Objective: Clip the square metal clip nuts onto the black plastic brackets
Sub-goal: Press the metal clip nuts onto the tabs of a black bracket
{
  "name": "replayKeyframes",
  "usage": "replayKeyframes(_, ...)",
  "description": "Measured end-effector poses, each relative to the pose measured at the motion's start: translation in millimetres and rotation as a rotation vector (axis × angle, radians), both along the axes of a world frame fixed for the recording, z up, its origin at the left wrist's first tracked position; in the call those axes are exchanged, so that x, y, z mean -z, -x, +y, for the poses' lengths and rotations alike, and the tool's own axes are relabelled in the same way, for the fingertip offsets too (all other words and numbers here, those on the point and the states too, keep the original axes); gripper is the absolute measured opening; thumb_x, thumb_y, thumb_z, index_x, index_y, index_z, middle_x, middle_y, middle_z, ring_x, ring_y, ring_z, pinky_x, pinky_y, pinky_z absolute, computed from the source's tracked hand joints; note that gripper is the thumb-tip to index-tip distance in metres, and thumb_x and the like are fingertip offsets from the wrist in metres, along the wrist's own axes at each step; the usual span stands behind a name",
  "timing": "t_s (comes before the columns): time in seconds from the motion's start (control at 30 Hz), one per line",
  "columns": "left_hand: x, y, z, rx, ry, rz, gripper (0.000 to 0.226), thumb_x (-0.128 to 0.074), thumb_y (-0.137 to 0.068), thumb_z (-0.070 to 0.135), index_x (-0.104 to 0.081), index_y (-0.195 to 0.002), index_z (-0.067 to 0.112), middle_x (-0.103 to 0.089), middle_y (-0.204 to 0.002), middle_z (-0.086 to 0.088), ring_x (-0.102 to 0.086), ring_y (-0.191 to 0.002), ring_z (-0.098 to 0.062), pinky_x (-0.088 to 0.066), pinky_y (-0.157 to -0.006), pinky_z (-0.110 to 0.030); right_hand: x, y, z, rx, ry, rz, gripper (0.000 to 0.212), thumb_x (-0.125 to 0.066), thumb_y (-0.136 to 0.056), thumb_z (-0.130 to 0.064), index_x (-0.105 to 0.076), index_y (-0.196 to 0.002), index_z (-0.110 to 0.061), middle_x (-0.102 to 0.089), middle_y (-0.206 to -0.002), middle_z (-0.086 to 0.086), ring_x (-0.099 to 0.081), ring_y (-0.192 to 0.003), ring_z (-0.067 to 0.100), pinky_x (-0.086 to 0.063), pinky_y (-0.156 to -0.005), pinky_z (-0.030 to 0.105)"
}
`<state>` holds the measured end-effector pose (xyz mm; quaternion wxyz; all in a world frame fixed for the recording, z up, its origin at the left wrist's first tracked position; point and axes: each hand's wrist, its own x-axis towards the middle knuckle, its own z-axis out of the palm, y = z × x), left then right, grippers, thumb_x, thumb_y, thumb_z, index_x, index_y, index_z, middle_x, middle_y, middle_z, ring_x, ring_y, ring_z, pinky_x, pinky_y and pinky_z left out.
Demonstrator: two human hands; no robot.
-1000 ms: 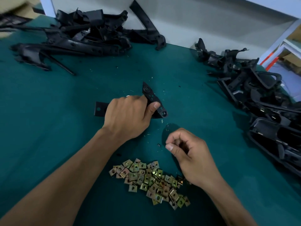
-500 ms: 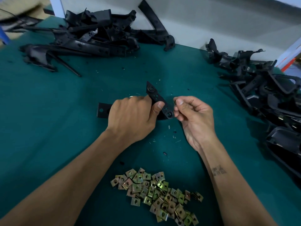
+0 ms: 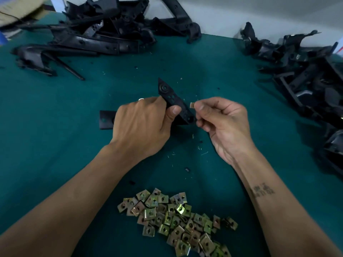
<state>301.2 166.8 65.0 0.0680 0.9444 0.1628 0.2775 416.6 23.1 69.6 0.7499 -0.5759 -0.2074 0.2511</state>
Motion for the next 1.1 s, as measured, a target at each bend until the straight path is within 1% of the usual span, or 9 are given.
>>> replayKeyframes(0.13,3.3,-0.1,0.8,-0.003,-0.032,0.024,0.056,-0.018,-0.101,0.052,-0.052,-0.082,0.012,-0.058,-0.072,-0.002,-0.053,-0.059,-0.032,-0.018,-0.051,-0.031,1.8,-0.6,1.2,0.043,-0.004,-0.014,0.007,-0.081,-0.08,-0.011,-0.075,-0.076,-0.009,-0.065,-0.063,0.007,-0.054,-0.053,0.015,-0.04,-0.048,0.021)
replayKeyframes(0.27,0.7,0.3,-0.6,0.003,-0.011,0.016,0.046,-0.023,-0.102,0.05,-0.042,-0.079,0.016,-0.052,-0.07,0.0,-0.053,-0.059,-0.034,-0.019,-0.053,-0.032,5.1,-1.5,3.1,0.099,0.032,-0.08,0.009,-0.07,-0.094,-0.007,-0.072,-0.085,-0.006,-0.068,-0.07,0.006,-0.059,-0.061,0.016,-0.045,-0.053,0.023)
replayKeyframes(0.33,-0.7,0.8,-0.9,0.002,0.009,0.008,0.04,-0.026,-0.102,0.049,-0.038,-0.079,0.018,-0.046,-0.069,0.003,-0.052,-0.059,-0.034,-0.021,-0.053,-0.032,4.4,0.1,4.1,0.102,0.025,-0.106,0.012,-0.072,-0.091,-0.005,-0.073,-0.081,-0.009,-0.073,-0.074,0.007,-0.066,-0.067,0.015,-0.05,-0.057,0.023)
replayKeyframes(0.4,-0.6,1.5,-0.7,-0.001,0.018,0.007,0.04,-0.026,-0.102,0.048,-0.037,-0.079,0.018,-0.047,-0.069,0.0,-0.051,-0.058,-0.035,-0.022,-0.053,-0.032,3.5,1.3,4.8,0.109,0.001,-0.099,0.015,-0.075,-0.086,0.0,-0.074,-0.076,-0.01,-0.073,-0.074,0.007,-0.066,-0.068,0.014,-0.052,-0.059,0.023)
replayKeyframes(0.47,-0.1,2.0,-0.7,0.0,0.019,0.008,0.04,-0.026,-0.102,0.048,-0.037,-0.079,0.018,-0.053,-0.069,-0.003,-0.052,-0.059,-0.036,-0.023,-0.053,-0.032,2.6,1.4,5.0,0.111,-0.012,-0.09,0.015,-0.077,-0.084,0.003,-0.073,-0.076,-0.008,-0.072,-0.072,0.007,-0.065,-0.066,0.013,-0.052,-0.059,0.022)
replayKeyframes(0.57,0.3,1.6,-1.6,0.007,0.01,0.014,0.041,-0.026,-0.102,0.049,-0.037,-0.078,0.017,-0.049,-0.069,-0.002,-0.052,-0.059,-0.036,-0.023,-0.052,-0.033,2.4,0.7,4.2,0.091,-0.022,-0.072,0.012,-0.077,-0.084,0.003,-0.073,-0.079,-0.007,-0.072,-0.073,0.007,-0.065,-0.068,0.014,-0.051,-0.06,0.023)
replayKeyframes(0.77,2.0,1.7,-0.2,0.01,-0.031,0.007,0.049,-0.026,-0.101,0.049,-0.051,-0.083,0.012,-0.06,-0.07,-0.009,-0.052,-0.057,-0.036,-0.02,-0.052,-0.032,4.3,1.0,2.6,0.022,0.015,-0.109,0.013,-0.079,-0.083,0.001,-0.076,-0.081,-0.011,-0.074,-0.076,0.003,-0.065,-0.07,0.012,-0.05,-0.06,0.021)
replayKeyframes(0.9,2.6,0.7,-0.4,0.013,-0.019,0.014,0.048,-0.028,-0.102,0.05,-0.05,-0.082,0.012,-0.059,-0.068,-0.009,-0.052,-0.056,-0.035,-0.019,-0.052,-0.031,4.5,1.6,2.3,0.037,-0.015,-0.089,0.017,-0.08,-0.079,0.004,-0.072,-0.077,-0.011,-0.073,-0.073,0.004,-0.066,-0.067,0.012,-0.051,-0.06,0.021)
replayKeyframes(1.1,1.6,1.6,-0.7,0.01,-0.013,0.0,0.046,-0.026,-0.101,0.051,-0.043,-0.078,0.016,-0.057,-0.067,-0.007,-0.053,-0.056,-0.036,-0.017,-0.051,-0.03,5.7,3.2,2.6,0.054,-0.053,-0.06,0.022,-0.079,-0.078,0.009,-0.07,-0.072,-0.01,-0.073,-0.075,0.007,-0.065,-0.071,0.017,-0.055,-0.078,0.03)
